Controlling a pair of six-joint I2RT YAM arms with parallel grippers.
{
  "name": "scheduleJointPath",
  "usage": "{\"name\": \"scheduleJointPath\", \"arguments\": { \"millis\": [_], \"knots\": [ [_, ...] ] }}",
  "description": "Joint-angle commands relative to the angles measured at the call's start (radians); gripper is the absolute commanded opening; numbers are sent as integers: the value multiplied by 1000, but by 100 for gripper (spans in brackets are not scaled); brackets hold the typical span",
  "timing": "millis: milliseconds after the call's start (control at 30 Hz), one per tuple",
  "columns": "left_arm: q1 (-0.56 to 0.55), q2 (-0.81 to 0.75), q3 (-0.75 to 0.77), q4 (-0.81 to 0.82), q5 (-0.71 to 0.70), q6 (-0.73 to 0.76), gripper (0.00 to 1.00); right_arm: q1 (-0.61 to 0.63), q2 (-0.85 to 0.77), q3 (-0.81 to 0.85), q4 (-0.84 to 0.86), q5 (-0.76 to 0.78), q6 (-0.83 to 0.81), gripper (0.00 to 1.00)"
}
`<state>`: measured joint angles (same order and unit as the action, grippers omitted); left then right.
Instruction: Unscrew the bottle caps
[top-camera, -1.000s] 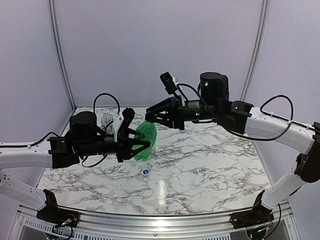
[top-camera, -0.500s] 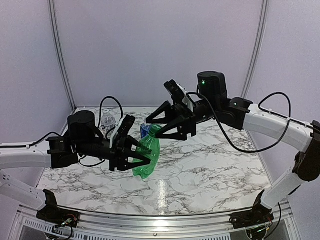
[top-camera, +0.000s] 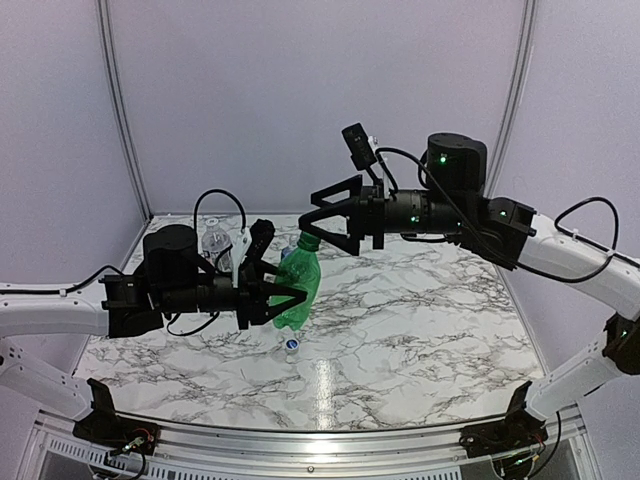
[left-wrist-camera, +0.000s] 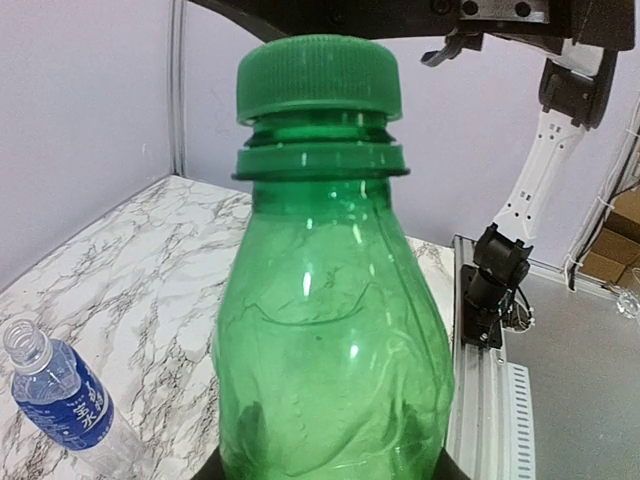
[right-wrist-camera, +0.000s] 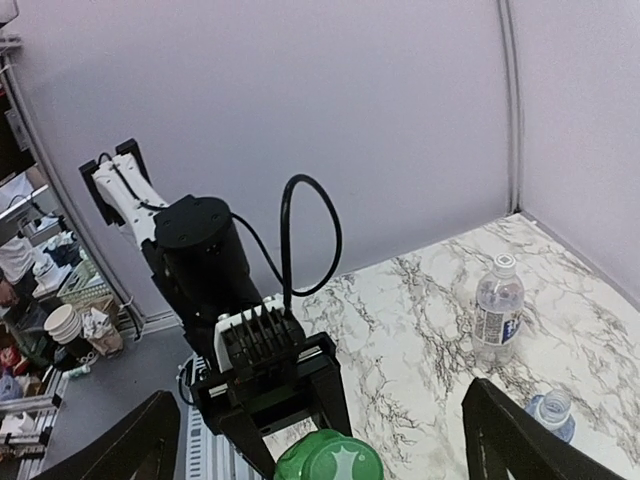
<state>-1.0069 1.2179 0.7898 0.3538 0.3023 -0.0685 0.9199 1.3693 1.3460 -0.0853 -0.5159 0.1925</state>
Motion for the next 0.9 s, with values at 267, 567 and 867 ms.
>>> {"name": "scheduleJointPath", "arguments": {
  "millis": [267, 567, 867],
  "knots": [
    [-19, 13, 31, 42, -194, 5, 7, 35, 83, 56, -24, 280, 91, 79],
    [-19, 9, 28, 39, -243, 19, 7, 36, 94, 36, 1, 220, 104, 63],
    [-19, 0, 25, 36, -255, 27, 7, 35, 107, 25, 25, 175, 107, 45]
  ]
}}
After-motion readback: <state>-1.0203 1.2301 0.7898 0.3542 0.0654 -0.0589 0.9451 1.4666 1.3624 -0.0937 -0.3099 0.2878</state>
